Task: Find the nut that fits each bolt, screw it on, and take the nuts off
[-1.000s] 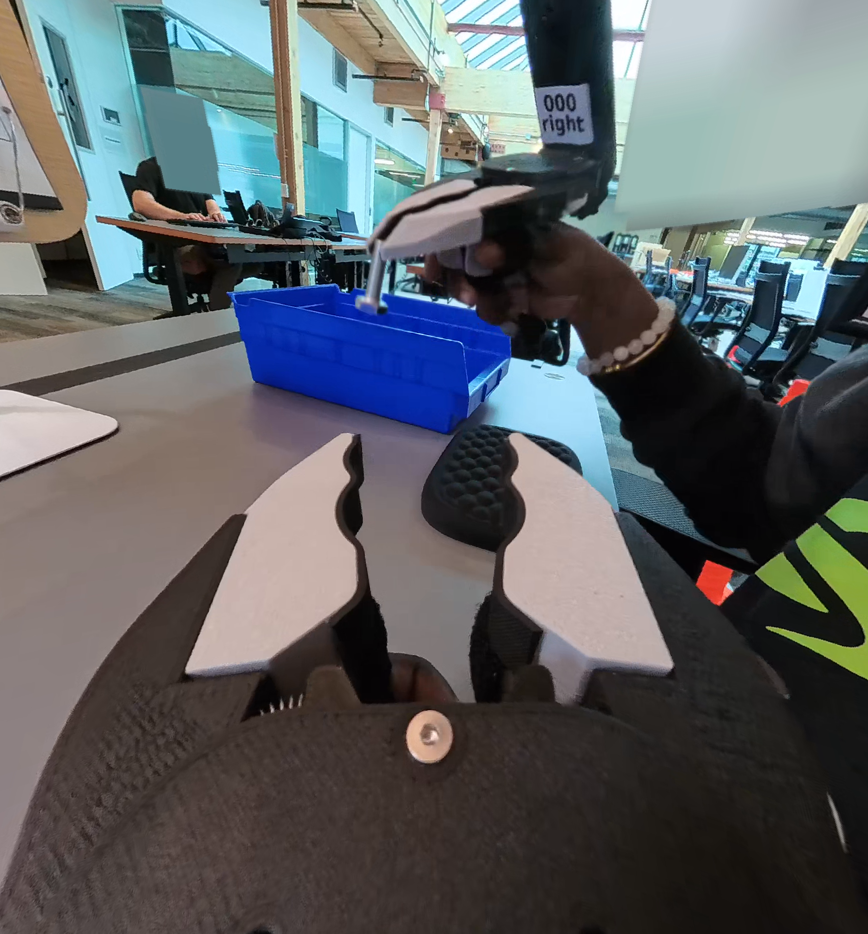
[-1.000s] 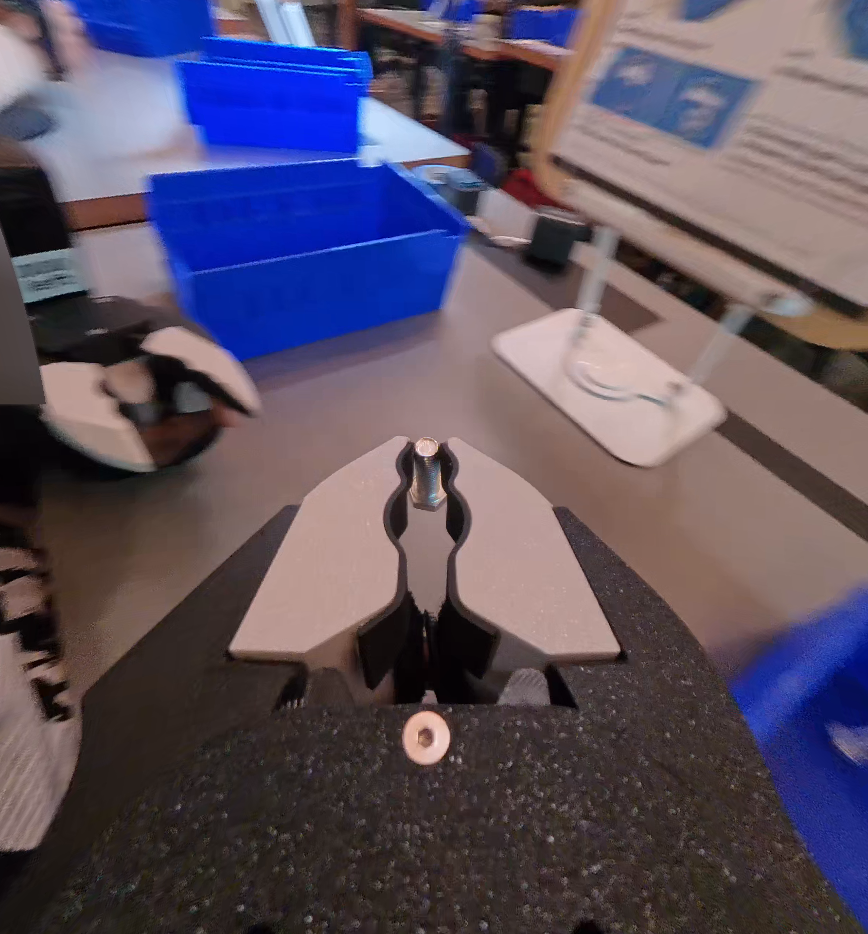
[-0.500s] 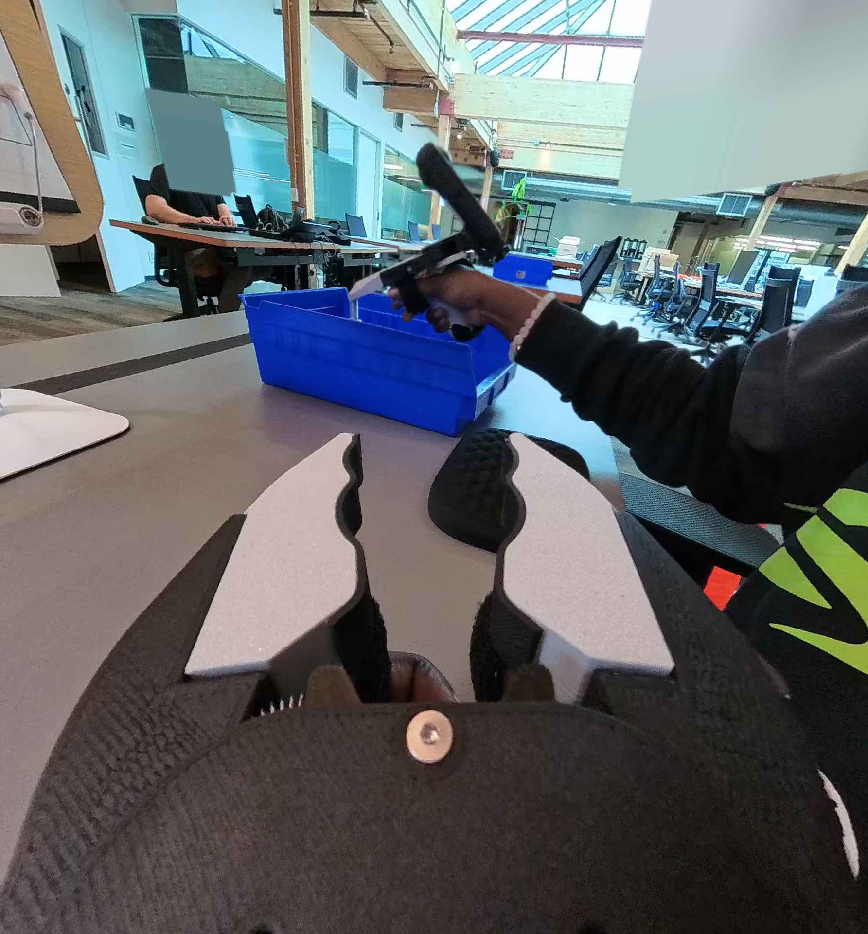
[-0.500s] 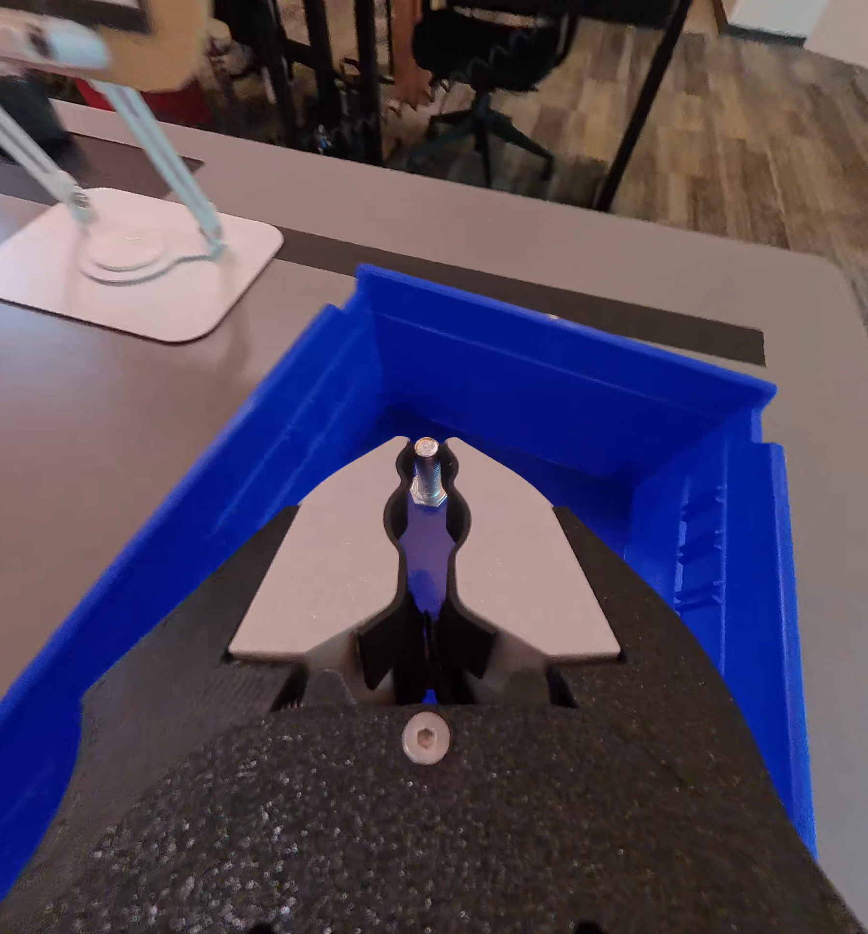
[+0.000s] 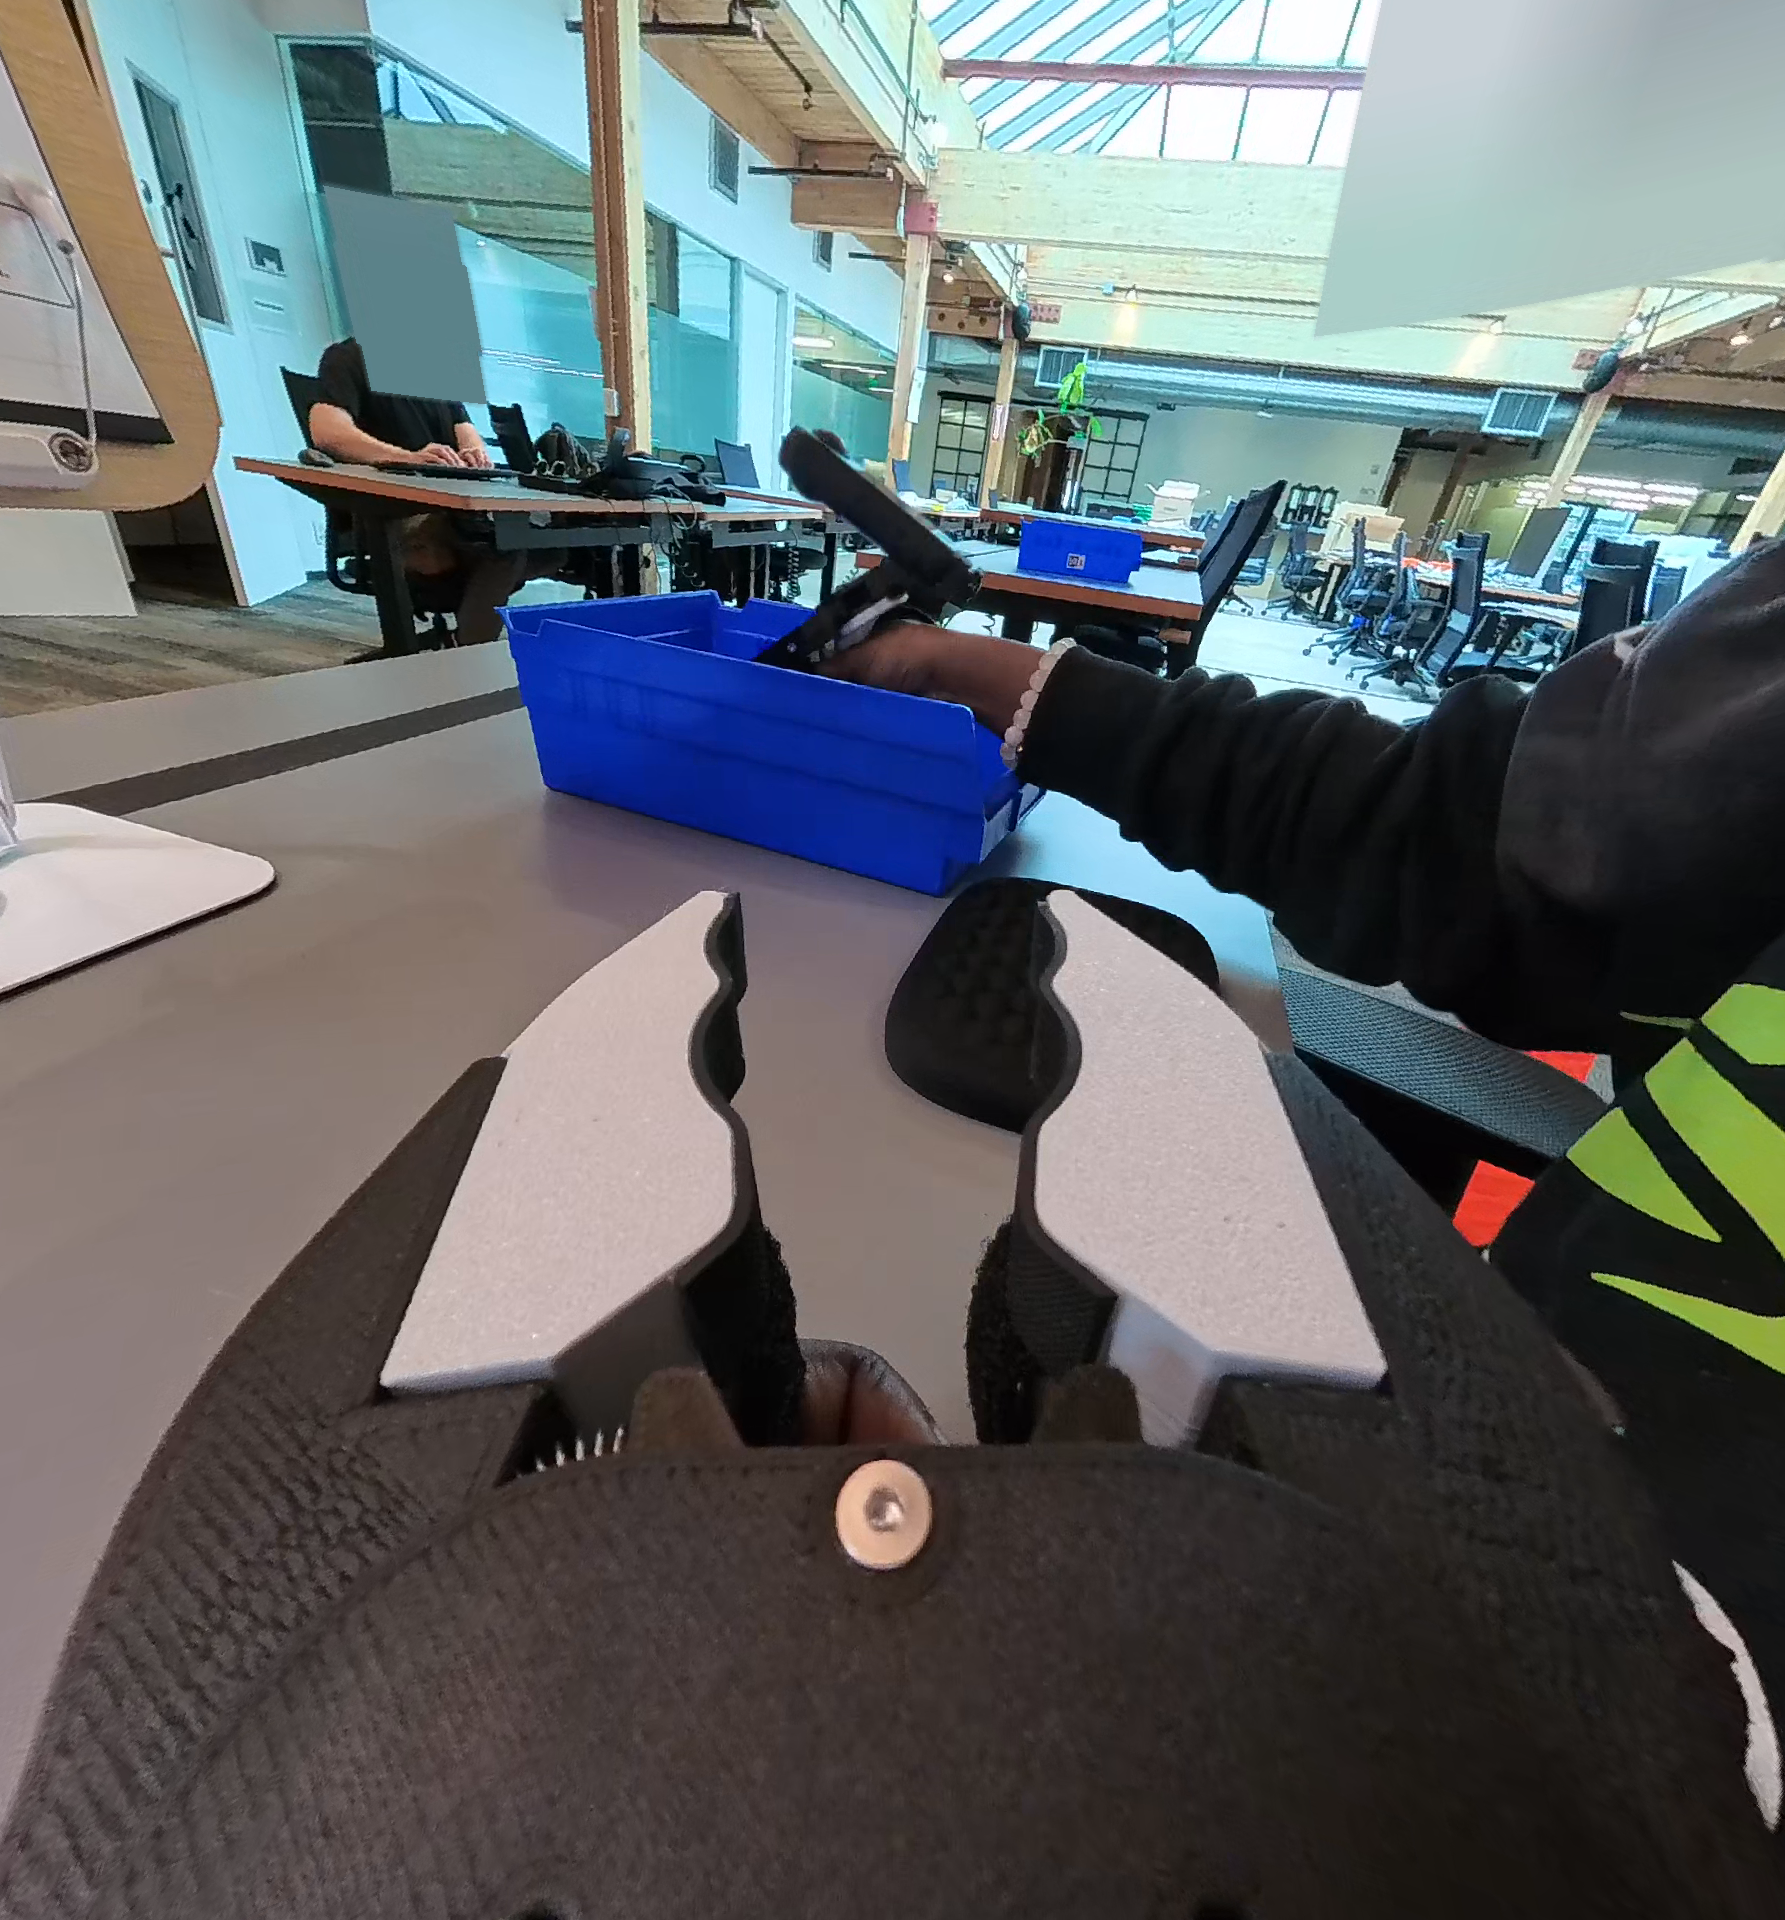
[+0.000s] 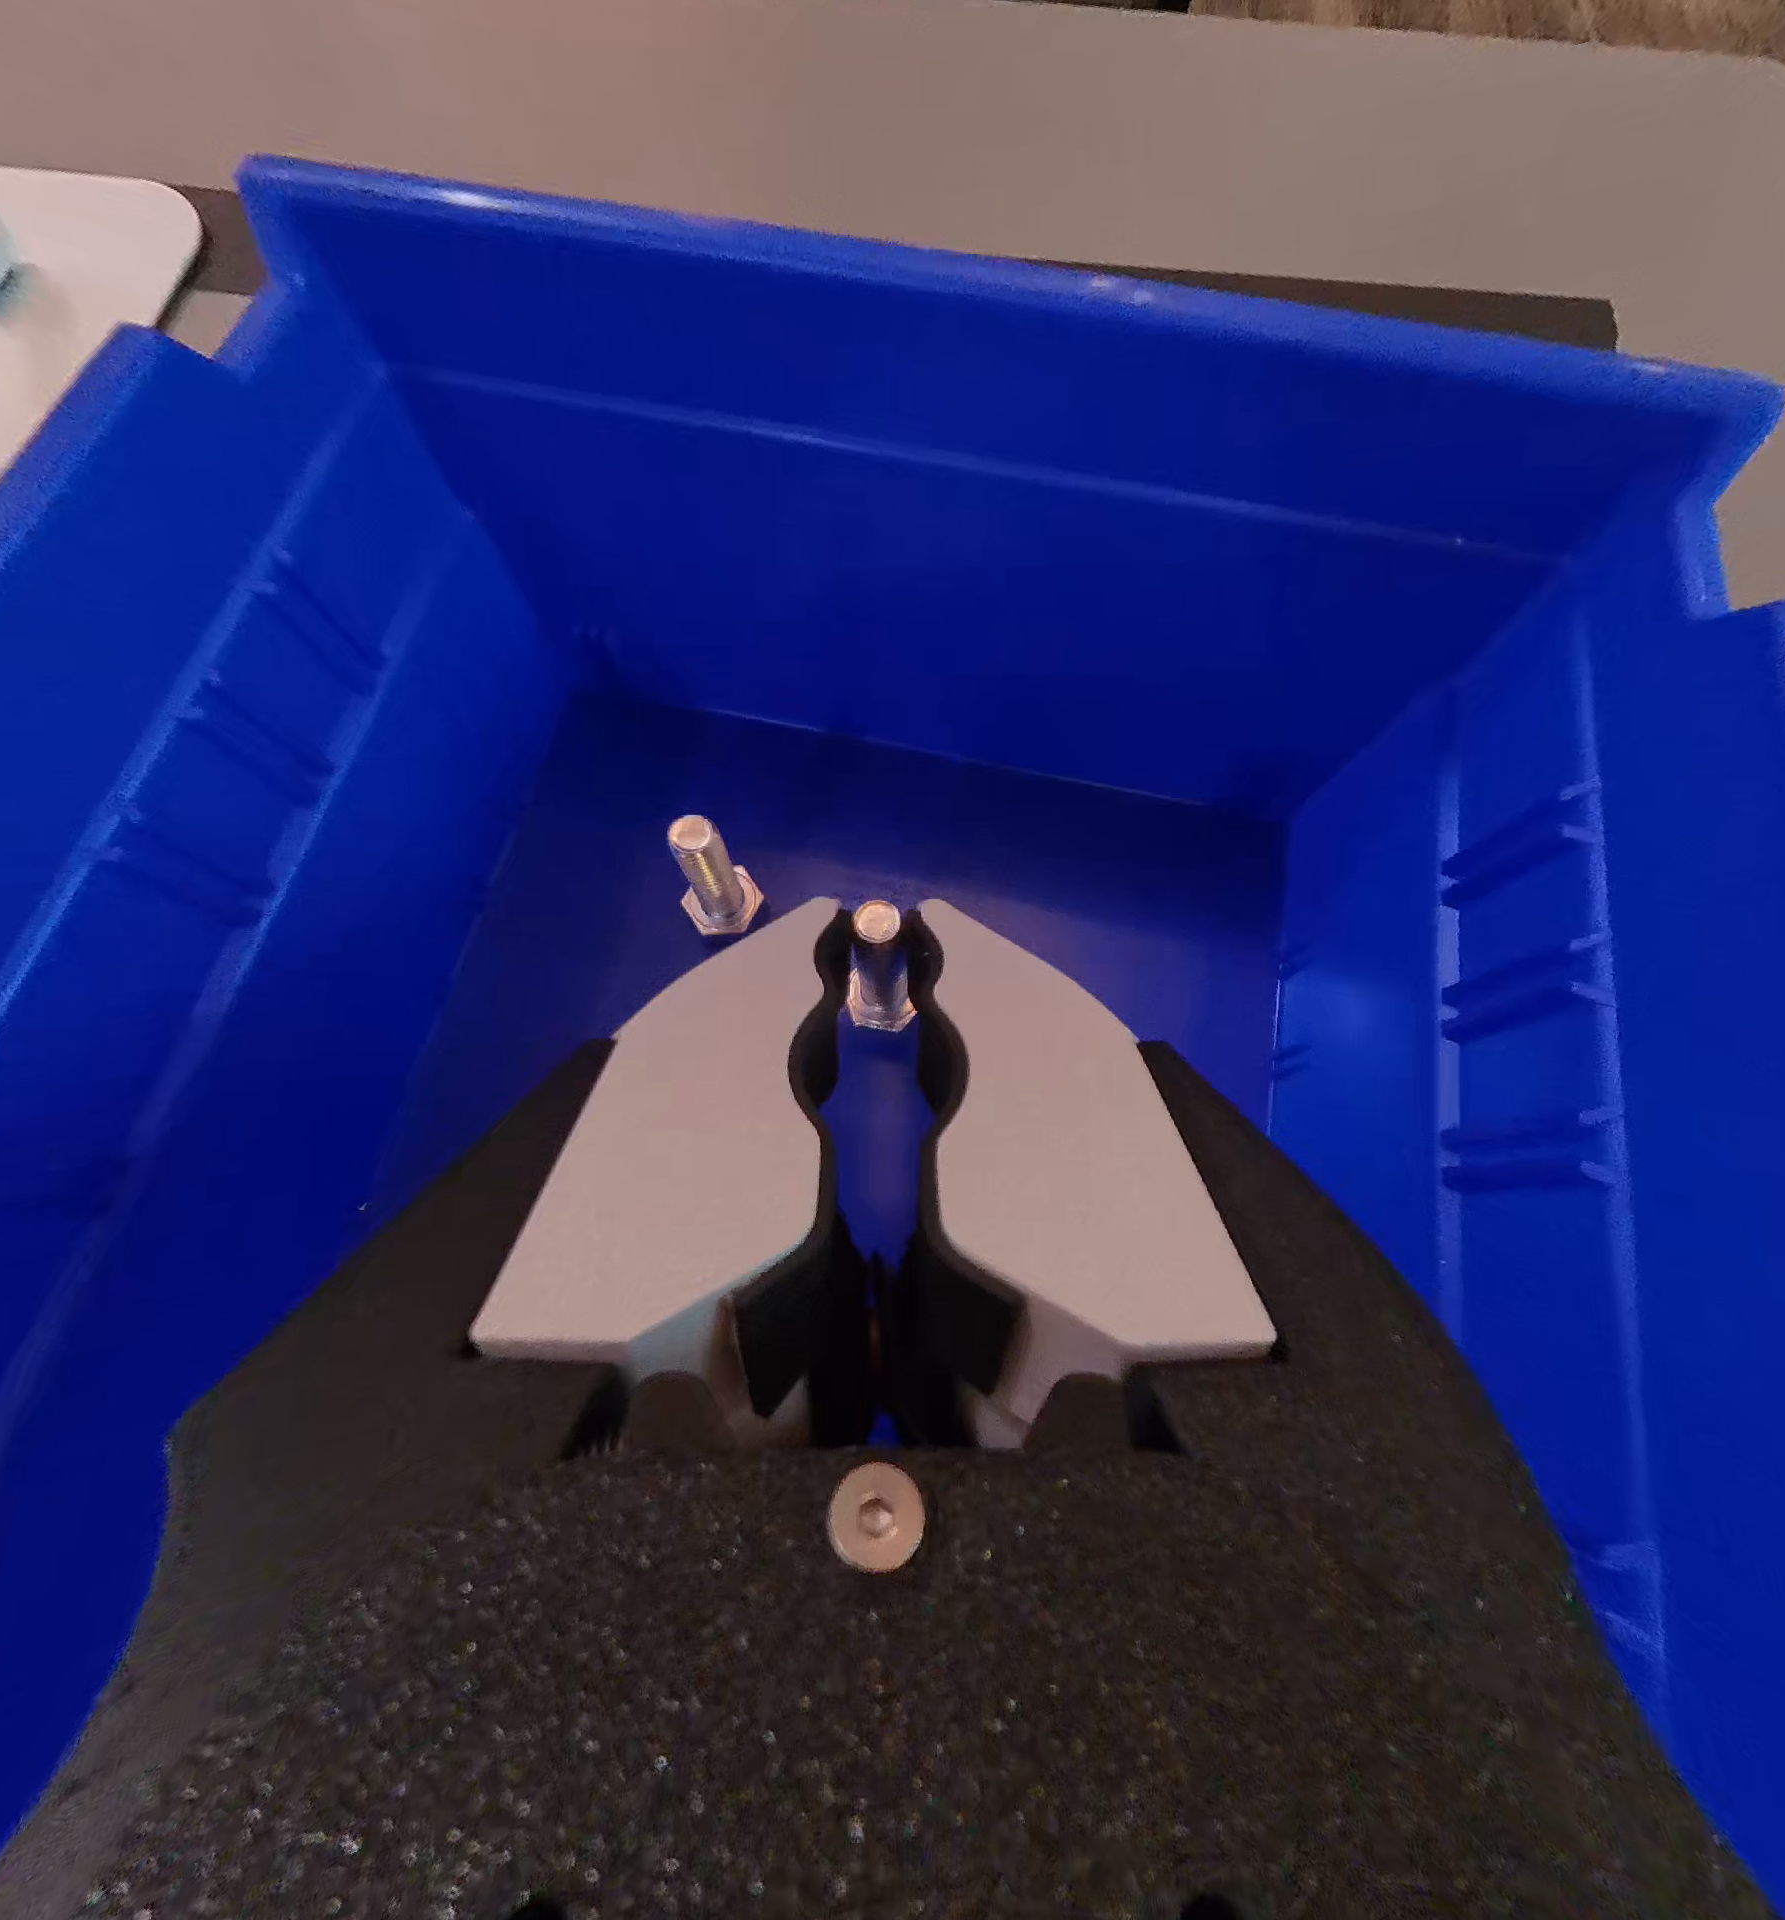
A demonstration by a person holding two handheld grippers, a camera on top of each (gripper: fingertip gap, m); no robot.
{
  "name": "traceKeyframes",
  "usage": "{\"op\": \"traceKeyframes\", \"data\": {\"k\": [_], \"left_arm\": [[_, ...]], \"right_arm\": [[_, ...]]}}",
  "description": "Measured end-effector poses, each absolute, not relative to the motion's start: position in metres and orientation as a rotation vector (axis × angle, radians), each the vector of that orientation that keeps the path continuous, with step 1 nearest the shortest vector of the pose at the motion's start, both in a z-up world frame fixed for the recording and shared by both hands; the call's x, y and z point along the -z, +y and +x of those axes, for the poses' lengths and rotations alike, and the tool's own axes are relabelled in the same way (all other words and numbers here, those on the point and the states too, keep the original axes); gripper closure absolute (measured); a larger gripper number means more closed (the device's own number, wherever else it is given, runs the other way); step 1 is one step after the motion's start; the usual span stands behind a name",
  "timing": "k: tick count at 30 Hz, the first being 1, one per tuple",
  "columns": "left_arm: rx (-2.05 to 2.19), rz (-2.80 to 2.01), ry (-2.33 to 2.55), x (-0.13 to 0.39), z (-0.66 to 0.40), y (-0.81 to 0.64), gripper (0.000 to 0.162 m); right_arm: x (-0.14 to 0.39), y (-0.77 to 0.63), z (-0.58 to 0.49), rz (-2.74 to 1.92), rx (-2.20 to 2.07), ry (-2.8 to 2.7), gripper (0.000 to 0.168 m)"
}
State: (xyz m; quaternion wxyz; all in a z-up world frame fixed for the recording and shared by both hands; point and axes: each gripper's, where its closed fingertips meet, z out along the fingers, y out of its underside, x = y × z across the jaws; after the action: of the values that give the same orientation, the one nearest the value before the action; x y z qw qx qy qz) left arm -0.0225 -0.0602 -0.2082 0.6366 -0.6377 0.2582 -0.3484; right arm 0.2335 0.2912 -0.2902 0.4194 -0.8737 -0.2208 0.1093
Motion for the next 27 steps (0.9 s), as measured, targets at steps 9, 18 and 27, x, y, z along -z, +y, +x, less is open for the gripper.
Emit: {"op": "traceKeyframes", "data": {"k": [9,18,27], "left_arm": [[0.793,-1.453,0.583,0.207,-0.024,-0.06,0.109],[0.812,-1.47,0.57,0.201,-0.026,-0.062,0.109],[0.707,-1.544,0.516,0.163,-0.071,-0.068,0.109]], "right_arm": [[0.274,0.286,0.234,-2.153,-0.269,-0.522,0.152],[0.143,0.173,0.16,-1.636,-0.469,-0.612,0.119],[0.148,0.054,0.099,-1.416,-0.626,-0.803,0.121]]}}
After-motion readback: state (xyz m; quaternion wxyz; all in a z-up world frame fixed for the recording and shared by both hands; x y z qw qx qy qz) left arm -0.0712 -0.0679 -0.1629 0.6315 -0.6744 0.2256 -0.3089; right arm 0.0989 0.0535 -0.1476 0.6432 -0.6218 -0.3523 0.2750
